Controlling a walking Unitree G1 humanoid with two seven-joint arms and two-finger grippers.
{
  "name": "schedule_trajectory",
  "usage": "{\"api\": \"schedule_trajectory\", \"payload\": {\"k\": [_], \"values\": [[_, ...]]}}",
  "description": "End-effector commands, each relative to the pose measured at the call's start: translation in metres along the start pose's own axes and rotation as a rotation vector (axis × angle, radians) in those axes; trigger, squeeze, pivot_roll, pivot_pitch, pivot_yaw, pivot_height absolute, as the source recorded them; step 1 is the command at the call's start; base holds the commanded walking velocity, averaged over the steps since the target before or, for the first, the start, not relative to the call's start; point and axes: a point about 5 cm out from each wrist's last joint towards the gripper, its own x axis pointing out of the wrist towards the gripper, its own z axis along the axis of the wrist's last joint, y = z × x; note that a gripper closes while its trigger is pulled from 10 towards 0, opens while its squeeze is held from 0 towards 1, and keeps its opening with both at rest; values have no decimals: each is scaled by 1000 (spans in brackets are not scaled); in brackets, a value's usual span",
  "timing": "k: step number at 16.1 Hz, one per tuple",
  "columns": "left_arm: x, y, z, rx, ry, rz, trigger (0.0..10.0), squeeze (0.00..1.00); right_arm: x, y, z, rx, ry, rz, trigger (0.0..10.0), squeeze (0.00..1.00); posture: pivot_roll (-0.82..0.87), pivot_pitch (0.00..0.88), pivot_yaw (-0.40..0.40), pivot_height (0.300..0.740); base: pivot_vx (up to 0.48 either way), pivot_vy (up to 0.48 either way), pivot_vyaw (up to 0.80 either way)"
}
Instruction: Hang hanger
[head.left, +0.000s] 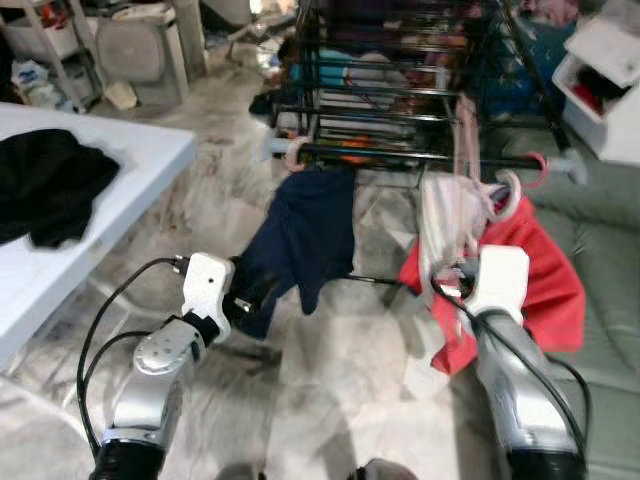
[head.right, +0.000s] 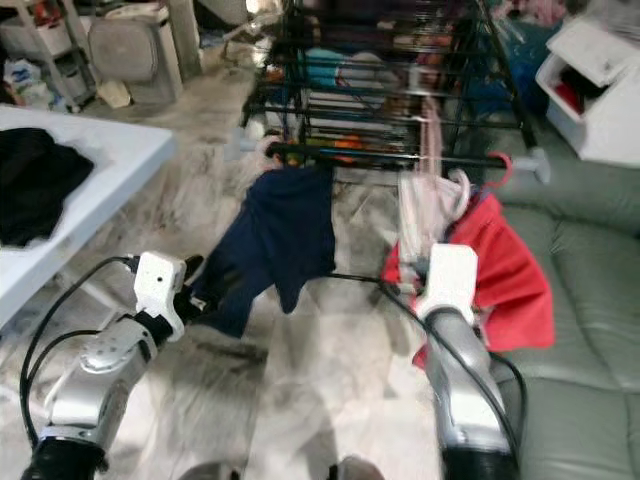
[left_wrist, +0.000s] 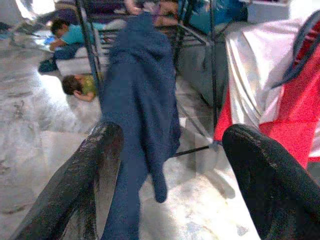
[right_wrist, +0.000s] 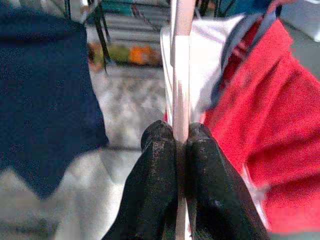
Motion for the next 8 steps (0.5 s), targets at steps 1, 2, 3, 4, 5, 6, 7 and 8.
{"api": "schedule_trajectory", "payload": {"k": [1,2,3,4,5,6,7,8], "values": [[-5,8,4,30,-8,22,10000,0,-9,9,2,-8,6,44,10000,0,-37,17,-23,740,0,0,0],[-6,8,4,30,-5,19,10000,0,-23,7,-7,-38,37,72,10000,0,-42,20,-20,740,0,0,0],[-6,7,3,30,0,13,10000,0,-34,5,-15,-55,68,94,10000,0,-48,21,-17,740,0,0,0],[-5,6,3,34,3,9,10000,0,-43,2,-21,-80,97,121,10000,0,-52,23,-15,740,0,0,0],[-4,6,3,36,4,7,10000,0,-47,0,-23,-93,110,138,10000,0,-54,23,-14,740,0,0,0],[-3,6,3,33,-1,4,10000,0,-59,-1,-40,-117,262,237,10000,0,-63,21,-10,740,0,0,0],[-2,6,3,35,0,3,10000,0,-61,-3,-43,-108,289,241,10000,0,-66,20,-9,740,0,0,0],[-1,5,4,39,-1,-6,10000,0,-60,-10,-47,-62,381,215,10000,0,-68,19,-8,740,0,0,0]]}}
